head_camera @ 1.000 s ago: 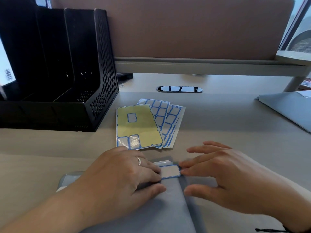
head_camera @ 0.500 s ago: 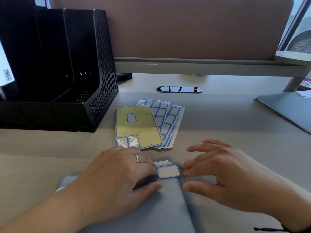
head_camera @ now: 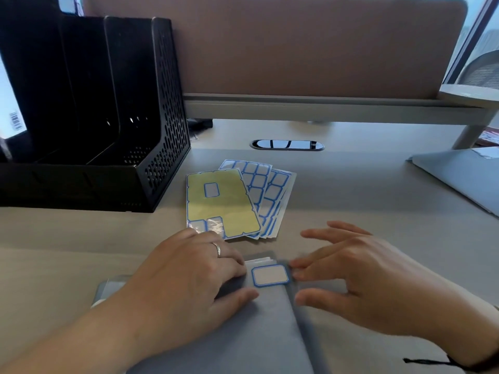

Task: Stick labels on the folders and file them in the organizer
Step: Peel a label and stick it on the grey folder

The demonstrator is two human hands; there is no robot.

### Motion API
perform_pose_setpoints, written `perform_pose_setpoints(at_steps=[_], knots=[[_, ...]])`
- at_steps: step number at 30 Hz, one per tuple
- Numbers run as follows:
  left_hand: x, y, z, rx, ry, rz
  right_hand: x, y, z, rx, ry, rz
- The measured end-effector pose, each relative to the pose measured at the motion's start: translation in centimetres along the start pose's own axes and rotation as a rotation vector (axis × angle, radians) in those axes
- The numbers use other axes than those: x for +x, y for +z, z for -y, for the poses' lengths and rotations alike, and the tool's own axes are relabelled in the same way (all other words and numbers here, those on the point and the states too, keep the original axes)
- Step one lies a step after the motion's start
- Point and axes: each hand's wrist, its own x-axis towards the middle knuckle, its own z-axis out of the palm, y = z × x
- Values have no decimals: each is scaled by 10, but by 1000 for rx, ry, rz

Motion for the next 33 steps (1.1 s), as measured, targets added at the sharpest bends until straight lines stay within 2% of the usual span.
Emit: perform_pose_setpoints(at_steps=[3, 6, 8, 13, 16, 18, 21, 23, 24, 25, 27, 29, 31, 33], knots=[[0, 1, 0, -5, 3, 11, 3, 6, 11, -3, -48, -50], [1, 0, 1, -6, 10, 39, 10, 14, 24, 20, -130, 69], [2, -1, 1, -12, 10, 36, 11, 13, 24, 58, -104, 151], [1, -6, -1, 32, -12, 72, 4, 2, 14, 34, -51, 179], [4, -16, -6, 21, -89, 180, 1, -6, 9, 39, -25, 202], [3, -20, -6, 2, -141, 298, -3, -10, 4, 14, 6, 153], [4, -35, -8, 36, -190, 413, -3, -10, 2, -56, 37, -31], [-2, -49, -9, 106, -235, 459, -2, -4, 8, 41, 6, -169], [-7, -54, -8, 144, -266, 455, -3, -3, 15, 185, -10, -197], [-14, -59, -6, 181, -303, 438, -3, -3, 25, 341, -20, -172], [-35, -66, 1, 219, -404, 402, -6, 0, 44, 497, -87, -5], [-63, -67, 10, 192, -559, 380, -7, 5, 58, 374, -172, 159], [-92, -65, 17, 116, -715, 374, -5, 12, 66, 229, -253, 220], [-112, -61, 17, 18, -778, 321, -3, 14, 70, 205, -237, 264]])
